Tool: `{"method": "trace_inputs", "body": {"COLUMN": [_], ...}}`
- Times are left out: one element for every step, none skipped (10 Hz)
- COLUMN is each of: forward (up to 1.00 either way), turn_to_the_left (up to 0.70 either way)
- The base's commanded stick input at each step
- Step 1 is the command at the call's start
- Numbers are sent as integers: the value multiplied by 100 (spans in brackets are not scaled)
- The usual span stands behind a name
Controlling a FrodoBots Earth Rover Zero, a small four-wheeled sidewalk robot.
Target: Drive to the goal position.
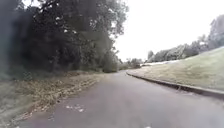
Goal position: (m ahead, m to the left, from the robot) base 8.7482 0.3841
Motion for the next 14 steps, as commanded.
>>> {"method": "trace_inputs", "body": {"forward": [70,63,54,45,45,45,45,45,45,45,45,45,45,45], "turn_to_the_left": [0,0,0,0,0,0,0,0,0,0,0,0,0,0]}}
